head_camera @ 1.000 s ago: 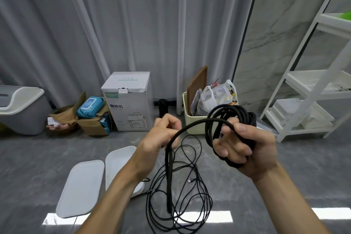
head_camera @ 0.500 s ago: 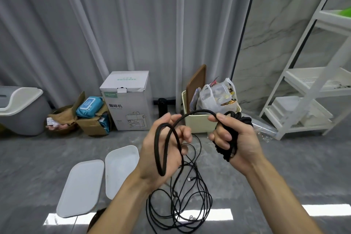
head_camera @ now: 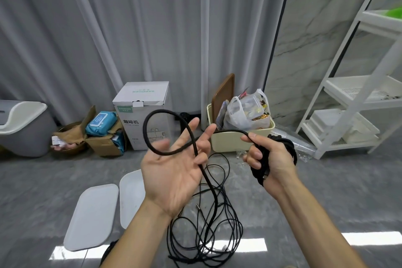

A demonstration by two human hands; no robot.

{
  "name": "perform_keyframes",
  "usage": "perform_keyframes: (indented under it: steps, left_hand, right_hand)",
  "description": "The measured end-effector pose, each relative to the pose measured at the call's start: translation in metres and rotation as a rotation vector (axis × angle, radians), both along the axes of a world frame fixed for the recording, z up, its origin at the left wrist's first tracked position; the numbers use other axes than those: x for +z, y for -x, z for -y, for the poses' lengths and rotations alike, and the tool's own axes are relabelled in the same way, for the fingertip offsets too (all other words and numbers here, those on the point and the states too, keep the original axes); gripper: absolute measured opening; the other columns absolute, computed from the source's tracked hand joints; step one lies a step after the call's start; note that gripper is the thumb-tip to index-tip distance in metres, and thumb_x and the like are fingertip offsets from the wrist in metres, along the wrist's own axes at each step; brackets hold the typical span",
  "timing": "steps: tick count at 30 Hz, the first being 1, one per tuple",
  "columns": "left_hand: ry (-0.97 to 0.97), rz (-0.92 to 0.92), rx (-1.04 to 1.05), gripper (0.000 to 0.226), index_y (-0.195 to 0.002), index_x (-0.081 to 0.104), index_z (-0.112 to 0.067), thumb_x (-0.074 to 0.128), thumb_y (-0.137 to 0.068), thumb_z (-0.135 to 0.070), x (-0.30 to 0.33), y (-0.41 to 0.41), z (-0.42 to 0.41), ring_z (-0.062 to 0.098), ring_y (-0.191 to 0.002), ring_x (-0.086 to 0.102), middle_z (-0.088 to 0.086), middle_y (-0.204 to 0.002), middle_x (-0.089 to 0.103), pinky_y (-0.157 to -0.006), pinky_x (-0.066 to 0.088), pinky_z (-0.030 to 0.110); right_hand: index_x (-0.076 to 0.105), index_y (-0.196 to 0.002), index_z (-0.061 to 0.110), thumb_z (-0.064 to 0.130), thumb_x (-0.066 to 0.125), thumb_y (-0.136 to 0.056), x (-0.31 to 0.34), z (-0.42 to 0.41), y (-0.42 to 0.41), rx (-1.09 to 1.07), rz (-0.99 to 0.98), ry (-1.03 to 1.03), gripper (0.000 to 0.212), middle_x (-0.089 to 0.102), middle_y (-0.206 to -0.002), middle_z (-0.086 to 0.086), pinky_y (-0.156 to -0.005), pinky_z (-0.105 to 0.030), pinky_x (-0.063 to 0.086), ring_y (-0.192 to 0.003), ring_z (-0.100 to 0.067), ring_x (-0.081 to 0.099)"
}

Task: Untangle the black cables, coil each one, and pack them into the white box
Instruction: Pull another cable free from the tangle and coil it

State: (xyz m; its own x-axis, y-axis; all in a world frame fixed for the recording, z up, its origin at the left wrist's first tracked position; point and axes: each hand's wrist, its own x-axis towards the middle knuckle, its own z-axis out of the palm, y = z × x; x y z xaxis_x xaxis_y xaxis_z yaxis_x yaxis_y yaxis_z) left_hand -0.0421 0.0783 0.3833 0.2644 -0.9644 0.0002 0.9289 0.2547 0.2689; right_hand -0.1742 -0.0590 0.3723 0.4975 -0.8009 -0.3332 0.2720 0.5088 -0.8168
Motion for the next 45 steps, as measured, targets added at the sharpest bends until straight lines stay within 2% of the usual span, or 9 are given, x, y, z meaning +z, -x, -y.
perform_keyframes:
  steps: [5, 11, 15, 18, 22, 27, 31, 38, 45]
  left_hand:
    - [-0.095, -0.043, 0.114, 0.048, -0.123, 0.052, -0.012, 0.029, -0.096, -0.045, 0.005, -0.002, -0.001, 0.017, -0.069, 0.052, 0.027, -0.135, 0.054, -0.053, 0.039, 0.02]
    - [-0.184, -0.039, 0.251, 0.078, -0.141, 0.037, -0.01, 0.051, -0.085, -0.063, 0.001, -0.01, 0.0, 0.013, -0.063, 0.044, 0.014, -0.119, 0.064, -0.049, 0.036, 0.018]
    - [-0.488, 0.334, 0.448, 0.016, -0.093, 0.05, -0.02, 0.063, -0.092, -0.029, 0.005, -0.017, 0.009, 0.004, -0.043, 0.027, -0.006, -0.061, 0.043, -0.037, 0.02, 0.015]
    - [-0.685, 0.583, 0.526, 0.016, -0.107, 0.05, -0.026, 0.061, -0.097, -0.019, -0.007, -0.022, 0.013, 0.005, -0.038, 0.02, -0.009, -0.051, 0.025, -0.035, 0.016, 0.018]
    - [-0.958, 1.089, 0.675, 0.023, -0.123, 0.053, -0.032, 0.047, -0.102, -0.038, -0.011, -0.03, 0.009, 0.025, -0.072, 0.058, 0.006, -0.079, 0.059, -0.064, 0.054, 0.038]
    - [-1.251, 1.502, 0.832, 0.037, -0.133, 0.043, -0.027, 0.049, -0.1, -0.043, -0.009, -0.061, -0.016, 0.026, -0.098, 0.056, 0.003, -0.106, 0.063, -0.078, 0.037, 0.037]
    - [-1.293, 1.783, 0.774, 0.069, -0.151, 0.025, -0.027, 0.06, -0.093, -0.042, -0.023, -0.071, -0.022, 0.031, -0.127, 0.041, 0.014, -0.142, 0.038, -0.095, 0.042, 0.05]
    - [-1.375, 1.822, 0.554, 0.082, -0.157, 0.008, -0.022, 0.059, -0.094, -0.037, -0.042, -0.064, -0.008, 0.031, -0.141, 0.019, 0.011, -0.158, 0.017, -0.111, 0.021, 0.052]
    - [-1.005, 2.345, 0.627, 0.071, -0.155, 0.027, -0.023, 0.06, -0.093, -0.033, -0.056, -0.056, -0.002, 0.026, -0.152, 0.005, 0.008, -0.163, 0.017, -0.12, 0.005, 0.047]
  right_hand:
    - [0.067, -0.088, -0.004, 0.012, 0.062, -0.089, -0.002, 0.006, 0.004, -0.08, 0.0, -0.037, 0.017, 0.033, -0.048, 0.001, -0.05, -0.021, 0.029, -0.037, -0.012, 0.025]
    - [0.066, -0.088, -0.005, 0.01, 0.062, -0.088, -0.005, 0.008, 0.005, -0.115, -0.025, -0.059, 0.016, 0.033, -0.049, 0.001, -0.041, -0.019, 0.027, -0.039, -0.012, 0.026]
    - [0.066, -0.088, -0.005, 0.009, 0.062, -0.088, -0.007, 0.011, 0.009, -0.122, -0.02, -0.082, 0.015, 0.033, -0.05, 0.001, -0.039, -0.019, 0.029, -0.039, -0.012, 0.026]
    - [0.065, -0.09, -0.006, 0.008, 0.062, -0.088, -0.007, 0.012, 0.009, -0.107, -0.026, -0.09, 0.014, 0.033, -0.05, 0.001, -0.043, -0.02, 0.026, -0.04, -0.012, 0.026]
    - [0.062, -0.09, -0.004, 0.007, 0.059, -0.088, -0.006, 0.011, 0.008, -0.061, 0.002, -0.134, 0.011, 0.034, -0.048, 0.002, -0.055, -0.023, 0.022, -0.039, -0.011, 0.024]
    - [0.064, -0.084, 0.003, 0.012, 0.06, -0.088, -0.002, 0.012, 0.011, 0.023, 0.033, -0.196, 0.011, 0.03, -0.046, 0.004, -0.05, -0.019, 0.037, -0.036, -0.011, 0.025]
    - [0.064, -0.081, 0.006, 0.012, 0.064, -0.08, -0.002, 0.013, 0.015, 0.144, 0.203, -0.328, 0.007, 0.029, -0.044, 0.007, -0.052, -0.021, 0.045, -0.032, -0.008, 0.027]
    - [0.062, -0.075, 0.005, 0.007, 0.09, -0.055, 0.004, -0.005, 0.004, 0.501, 0.42, -0.392, 0.035, 0.033, -0.039, 0.006, -0.049, -0.026, 0.049, -0.028, -0.01, 0.03]
    - [0.071, -0.095, -0.006, 0.004, 0.072, -0.073, 0.016, -0.029, -0.01, 0.698, 0.56, -0.432, 0.024, 0.043, -0.038, 0.0, -0.059, -0.028, 0.054, -0.03, -0.014, 0.042]
